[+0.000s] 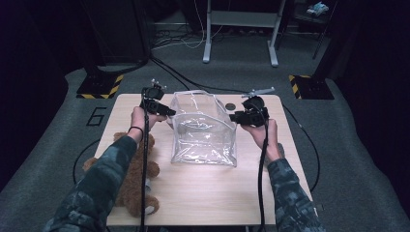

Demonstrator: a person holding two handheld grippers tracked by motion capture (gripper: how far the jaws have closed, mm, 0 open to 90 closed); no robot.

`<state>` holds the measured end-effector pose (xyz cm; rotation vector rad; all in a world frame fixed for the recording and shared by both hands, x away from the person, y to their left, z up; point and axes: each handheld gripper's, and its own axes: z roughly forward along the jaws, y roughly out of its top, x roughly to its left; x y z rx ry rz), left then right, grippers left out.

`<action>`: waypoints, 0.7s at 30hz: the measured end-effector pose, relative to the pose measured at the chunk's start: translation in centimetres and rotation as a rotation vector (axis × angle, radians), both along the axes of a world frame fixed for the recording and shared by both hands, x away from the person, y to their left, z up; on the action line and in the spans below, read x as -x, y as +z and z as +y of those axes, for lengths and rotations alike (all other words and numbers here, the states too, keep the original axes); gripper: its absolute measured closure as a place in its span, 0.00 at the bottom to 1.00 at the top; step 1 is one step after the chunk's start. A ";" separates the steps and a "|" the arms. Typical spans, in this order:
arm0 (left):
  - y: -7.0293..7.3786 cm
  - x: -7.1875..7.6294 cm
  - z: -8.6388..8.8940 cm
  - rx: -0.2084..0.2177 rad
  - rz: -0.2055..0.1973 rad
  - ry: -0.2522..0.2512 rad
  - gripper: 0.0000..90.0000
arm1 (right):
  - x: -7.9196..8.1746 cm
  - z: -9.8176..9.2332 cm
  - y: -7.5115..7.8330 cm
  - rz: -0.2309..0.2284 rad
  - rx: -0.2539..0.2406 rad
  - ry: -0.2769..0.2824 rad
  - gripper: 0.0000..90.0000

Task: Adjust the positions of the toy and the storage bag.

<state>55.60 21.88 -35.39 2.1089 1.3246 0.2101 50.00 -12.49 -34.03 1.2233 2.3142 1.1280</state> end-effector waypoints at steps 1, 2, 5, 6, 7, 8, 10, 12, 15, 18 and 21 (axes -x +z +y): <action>-0.2 -0.4 0.1 -0.005 0.008 0.011 0.57 | -0.6 0.7 0.2 0.015 0.010 0.001 0.73; -0.4 -0.7 0.1 -0.002 0.025 0.031 0.53 | -1.2 1.2 0.2 0.020 0.023 0.017 0.72; -1.2 -1.3 0.0 0.005 0.051 0.029 0.68 | -2.9 3.2 -0.3 0.079 0.079 0.028 0.82; -1.4 -1.3 0.0 -0.005 0.044 0.022 0.68 | -2.9 3.2 -0.3 0.079 0.079 0.028 0.82; -1.4 -1.1 -0.1 -0.009 0.034 0.024 0.76 | -3.1 3.6 -0.6 0.077 0.105 0.020 0.90; -1.3 -1.0 0.0 -0.012 0.025 0.010 0.82 | -3.2 3.7 -0.8 0.077 0.117 0.018 0.94; -0.9 -0.6 0.1 -0.059 -0.002 -0.004 0.89 | -2.9 3.5 -0.7 0.054 0.124 -0.015 0.97; -0.6 -0.1 0.4 -0.089 -0.025 -0.004 0.93 | -2.7 2.7 -0.4 0.030 0.148 -0.059 0.98; -0.3 0.4 1.2 -0.086 -0.039 0.002 0.94 | -2.5 1.0 -0.2 0.019 0.170 -0.113 0.98; -0.2 1.0 1.8 -0.055 -0.027 -0.001 0.94 | -2.4 -0.7 -0.2 0.022 0.163 -0.144 0.98; 0.1 1.7 1.5 -0.060 -0.024 -0.018 0.94 | -2.1 -1.7 -0.3 0.037 0.144 -0.158 0.98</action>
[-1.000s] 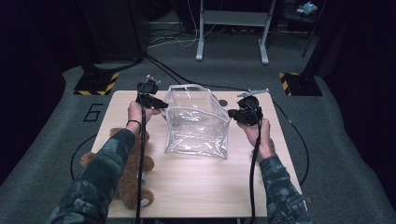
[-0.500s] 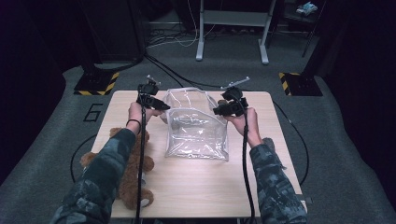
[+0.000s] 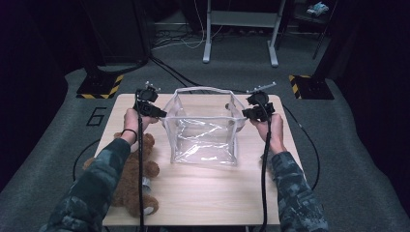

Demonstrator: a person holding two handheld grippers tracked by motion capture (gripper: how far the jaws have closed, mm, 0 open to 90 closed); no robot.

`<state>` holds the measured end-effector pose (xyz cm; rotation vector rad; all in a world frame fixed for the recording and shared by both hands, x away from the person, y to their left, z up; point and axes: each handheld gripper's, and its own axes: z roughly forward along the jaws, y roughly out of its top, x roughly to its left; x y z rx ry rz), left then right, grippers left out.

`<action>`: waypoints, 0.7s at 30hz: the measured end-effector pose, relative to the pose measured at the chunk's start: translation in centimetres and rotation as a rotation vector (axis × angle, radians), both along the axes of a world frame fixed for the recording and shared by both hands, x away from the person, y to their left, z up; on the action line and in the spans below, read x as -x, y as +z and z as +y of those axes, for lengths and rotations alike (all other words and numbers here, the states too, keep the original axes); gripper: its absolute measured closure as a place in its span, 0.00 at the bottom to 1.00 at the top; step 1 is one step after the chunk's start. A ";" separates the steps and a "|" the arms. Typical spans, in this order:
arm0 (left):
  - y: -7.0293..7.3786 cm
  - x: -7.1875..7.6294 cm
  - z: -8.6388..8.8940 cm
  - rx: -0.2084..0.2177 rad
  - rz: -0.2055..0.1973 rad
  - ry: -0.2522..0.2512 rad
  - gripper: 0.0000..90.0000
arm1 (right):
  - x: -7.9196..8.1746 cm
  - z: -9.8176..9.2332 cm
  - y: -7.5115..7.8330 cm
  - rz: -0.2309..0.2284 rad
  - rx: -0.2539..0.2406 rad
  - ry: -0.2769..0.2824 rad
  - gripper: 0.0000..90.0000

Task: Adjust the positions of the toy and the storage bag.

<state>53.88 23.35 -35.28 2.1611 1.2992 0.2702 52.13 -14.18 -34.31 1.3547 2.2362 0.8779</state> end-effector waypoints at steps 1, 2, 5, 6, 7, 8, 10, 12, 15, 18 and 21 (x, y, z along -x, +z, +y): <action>0.2 0.2 -0.1 0.000 0.002 -0.006 0.94 | 0.1 -0.1 0.0 -0.014 0.010 0.004 0.98; 0.4 0.5 -0.1 0.000 0.009 -0.012 0.94 | 0.2 -0.2 0.0 -0.012 0.022 0.001 0.98; 0.8 1.2 0.1 0.018 0.025 -0.024 0.94 | 0.4 -1.0 -0.2 -0.006 0.009 -0.008 0.98; 1.0 1.6 0.2 0.032 0.031 -0.032 0.94 | 0.5 -1.2 -0.2 -0.007 0.004 -0.007 0.98; 1.2 2.0 0.2 0.026 0.031 -0.046 0.94 | 0.8 -1.3 -0.2 0.000 -0.004 -0.004 0.98; 1.2 2.3 0.1 0.022 0.029 -0.050 0.94 | 1.1 -1.3 -0.1 -0.004 -0.006 0.006 0.98; 1.2 2.9 0.1 0.015 0.039 -0.070 0.93 | 2.2 -1.2 -0.1 -0.016 -0.004 0.028 0.98; 0.9 3.2 0.2 0.025 0.045 -0.062 0.93 | 2.4 -1.1 -0.1 -0.013 -0.012 0.028 0.98; -0.1 3.1 0.3 0.049 0.055 -0.038 0.91 | 2.9 -0.9 -1.1 -0.013 -0.035 0.037 0.97; -0.6 2.9 0.4 0.086 0.061 -0.011 0.89 | 3.0 -0.9 -1.4 -0.005 -0.052 0.038 0.96; -0.9 2.7 0.4 0.091 0.052 -0.006 0.83 | 3.1 -1.0 -1.7 -0.012 -0.069 0.048 0.89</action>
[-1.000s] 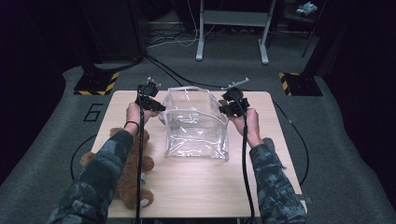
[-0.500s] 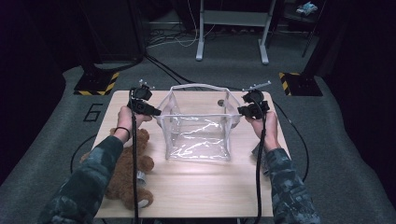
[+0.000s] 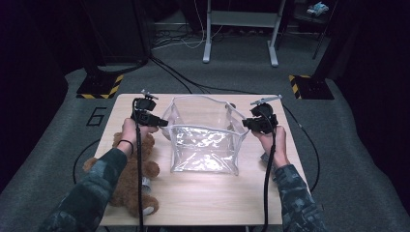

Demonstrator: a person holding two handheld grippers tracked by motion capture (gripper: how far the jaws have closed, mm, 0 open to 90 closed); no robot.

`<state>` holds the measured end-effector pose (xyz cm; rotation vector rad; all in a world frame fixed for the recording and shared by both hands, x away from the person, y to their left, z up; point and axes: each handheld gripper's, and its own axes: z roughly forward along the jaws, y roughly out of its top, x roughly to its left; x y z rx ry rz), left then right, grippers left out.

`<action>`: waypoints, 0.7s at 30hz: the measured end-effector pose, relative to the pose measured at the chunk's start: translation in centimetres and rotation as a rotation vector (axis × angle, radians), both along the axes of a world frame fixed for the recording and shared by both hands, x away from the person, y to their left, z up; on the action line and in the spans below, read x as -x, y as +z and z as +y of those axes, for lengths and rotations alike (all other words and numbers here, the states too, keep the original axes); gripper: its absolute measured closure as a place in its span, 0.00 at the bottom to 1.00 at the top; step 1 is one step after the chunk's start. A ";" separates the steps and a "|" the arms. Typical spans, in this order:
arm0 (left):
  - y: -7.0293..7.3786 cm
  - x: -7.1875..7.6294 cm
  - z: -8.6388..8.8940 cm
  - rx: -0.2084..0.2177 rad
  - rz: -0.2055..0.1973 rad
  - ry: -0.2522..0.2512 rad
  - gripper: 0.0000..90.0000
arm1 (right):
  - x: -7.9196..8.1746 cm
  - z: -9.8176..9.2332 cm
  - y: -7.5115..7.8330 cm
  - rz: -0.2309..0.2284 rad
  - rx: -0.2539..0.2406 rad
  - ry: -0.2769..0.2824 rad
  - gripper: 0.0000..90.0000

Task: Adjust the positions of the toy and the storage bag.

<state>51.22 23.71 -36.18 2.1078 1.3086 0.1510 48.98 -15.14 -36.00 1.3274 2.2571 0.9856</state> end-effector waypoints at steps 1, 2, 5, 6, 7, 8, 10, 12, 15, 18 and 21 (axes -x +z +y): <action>0.0 0.0 0.0 0.000 0.002 0.006 0.80 | 0.1 0.0 0.0 -0.008 -0.009 0.000 0.84; -0.1 0.0 -0.1 -0.004 0.000 0.018 0.74 | 0.1 0.0 0.0 -0.013 -0.016 0.005 0.83; -0.2 0.2 0.2 0.014 -0.013 0.056 0.49 | 0.7 -0.2 0.2 -0.038 -0.034 0.017 0.65; -0.1 0.3 0.4 0.025 -0.016 0.066 0.49 | 0.7 -0.2 0.2 -0.038 -0.034 0.017 0.65; 0.1 0.4 0.7 0.031 -0.024 0.078 0.44 | 1.0 -0.1 0.4 -0.029 -0.052 0.003 0.61; 0.1 0.4 1.0 0.027 -0.039 0.083 0.39 | 1.1 -0.3 0.5 -0.050 -0.053 0.012 0.57; 0.4 0.7 1.6 0.035 -0.048 0.102 0.34 | 1.6 -0.7 0.8 -0.062 -0.092 0.004 0.48; 0.6 0.9 2.2 0.035 -0.051 0.111 0.30 | 2.2 -1.1 1.2 -0.075 -0.133 -0.010 0.40; 0.9 1.5 2.8 0.036 -0.070 0.128 0.25 | 3.1 -1.7 1.7 -0.093 -0.159 -0.015 0.30; 1.1 2.2 3.4 0.041 -0.098 0.145 0.21 | 4.2 -2.6 1.7 -0.098 -0.180 -0.032 0.20; 1.0 3.0 4.2 0.036 -0.111 0.164 0.17 | 5.2 -3.4 1.1 -0.102 -0.155 -0.043 0.16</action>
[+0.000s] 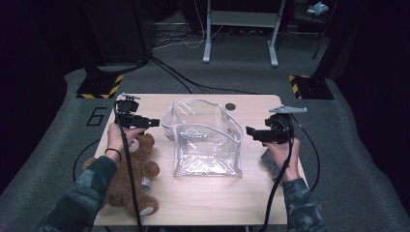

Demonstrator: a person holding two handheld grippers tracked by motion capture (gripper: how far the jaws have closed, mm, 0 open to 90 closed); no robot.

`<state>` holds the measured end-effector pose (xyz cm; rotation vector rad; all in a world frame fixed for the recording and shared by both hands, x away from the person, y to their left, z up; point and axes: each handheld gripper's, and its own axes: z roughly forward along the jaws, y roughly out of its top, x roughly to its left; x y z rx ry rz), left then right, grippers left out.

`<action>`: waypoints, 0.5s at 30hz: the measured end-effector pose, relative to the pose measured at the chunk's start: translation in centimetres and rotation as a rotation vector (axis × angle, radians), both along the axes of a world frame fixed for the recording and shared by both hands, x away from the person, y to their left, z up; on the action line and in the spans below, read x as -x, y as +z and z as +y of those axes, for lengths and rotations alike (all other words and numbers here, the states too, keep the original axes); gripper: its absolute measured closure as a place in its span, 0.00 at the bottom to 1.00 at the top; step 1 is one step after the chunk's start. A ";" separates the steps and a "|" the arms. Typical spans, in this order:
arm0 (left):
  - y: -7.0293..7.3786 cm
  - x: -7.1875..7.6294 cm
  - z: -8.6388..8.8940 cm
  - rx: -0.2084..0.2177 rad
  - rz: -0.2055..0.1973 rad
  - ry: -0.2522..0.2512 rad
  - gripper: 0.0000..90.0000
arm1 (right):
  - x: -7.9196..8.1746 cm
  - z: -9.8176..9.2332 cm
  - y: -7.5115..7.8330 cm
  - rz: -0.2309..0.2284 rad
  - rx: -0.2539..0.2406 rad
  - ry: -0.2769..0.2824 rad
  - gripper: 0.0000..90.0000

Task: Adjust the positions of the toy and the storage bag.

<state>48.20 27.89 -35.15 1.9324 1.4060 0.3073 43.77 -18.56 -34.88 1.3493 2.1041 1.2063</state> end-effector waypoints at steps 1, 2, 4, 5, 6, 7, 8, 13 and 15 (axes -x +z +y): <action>-0.1 0.3 0.3 0.009 -0.001 0.017 0.17 | 0.3 -0.3 -0.4 -0.004 -0.001 0.002 0.16; -0.2 0.5 0.6 -0.002 -0.007 0.014 0.16 | 0.8 -0.6 -0.9 0.004 0.004 -0.007 0.14; -0.5 0.9 1.1 -0.003 -0.008 0.041 0.15 | 1.4 -0.9 -1.8 0.008 0.016 -0.008 0.12; -0.6 1.1 1.4 -0.016 -0.004 0.039 0.13 | 1.7 -1.1 -2.4 0.008 0.028 -0.012 0.11; -0.8 1.3 1.6 -0.018 -0.009 0.045 0.12 | 1.9 -1.1 -2.9 0.004 0.045 -0.008 0.10; -0.9 1.5 1.9 -0.023 -0.010 0.050 0.11 | 2.2 -1.1 -3.5 0.015 0.066 -0.010 0.09; -1.0 1.7 2.1 -0.028 -0.016 0.049 0.10 | 2.5 -1.1 -4.0 0.025 0.078 -0.010 0.08; -1.1 2.7 3.1 -0.047 -0.032 0.058 0.08 | 3.6 -0.5 -7.4 0.050 0.115 0.009 0.02; -1.2 3.1 3.5 -0.051 -0.043 0.067 0.08 | 4.1 -0.2 -8.7 0.050 0.117 0.011 0.00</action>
